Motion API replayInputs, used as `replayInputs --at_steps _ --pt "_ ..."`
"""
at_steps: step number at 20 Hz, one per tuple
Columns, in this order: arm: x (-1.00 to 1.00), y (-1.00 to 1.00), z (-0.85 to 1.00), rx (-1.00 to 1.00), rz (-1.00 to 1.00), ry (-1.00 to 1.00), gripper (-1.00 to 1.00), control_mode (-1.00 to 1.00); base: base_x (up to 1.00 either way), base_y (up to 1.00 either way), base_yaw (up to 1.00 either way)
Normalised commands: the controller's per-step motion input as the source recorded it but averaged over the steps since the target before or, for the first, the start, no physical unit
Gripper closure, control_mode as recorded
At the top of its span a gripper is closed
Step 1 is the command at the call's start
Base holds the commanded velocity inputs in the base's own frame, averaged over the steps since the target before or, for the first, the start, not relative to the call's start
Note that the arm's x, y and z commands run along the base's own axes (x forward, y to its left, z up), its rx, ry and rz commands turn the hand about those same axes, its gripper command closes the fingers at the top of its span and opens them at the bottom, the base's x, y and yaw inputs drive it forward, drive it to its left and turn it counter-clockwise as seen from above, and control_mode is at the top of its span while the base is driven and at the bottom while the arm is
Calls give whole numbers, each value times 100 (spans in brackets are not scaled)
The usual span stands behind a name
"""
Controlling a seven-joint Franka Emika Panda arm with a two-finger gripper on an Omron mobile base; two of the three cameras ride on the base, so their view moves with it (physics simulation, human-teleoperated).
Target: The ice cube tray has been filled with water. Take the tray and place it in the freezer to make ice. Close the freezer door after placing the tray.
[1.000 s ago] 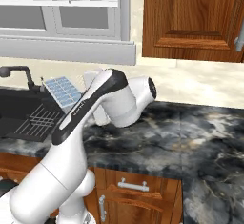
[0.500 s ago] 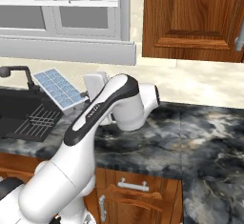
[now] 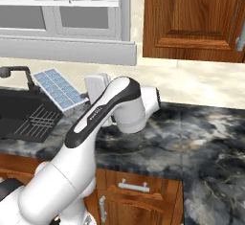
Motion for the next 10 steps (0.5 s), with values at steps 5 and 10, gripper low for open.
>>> replayInputs --at_steps 5,10 --pt "0 0 0 0 0 0 100 100 -70 18 -1" --pt "0 0 0 0 0 0 100 100 -91 48 -1"
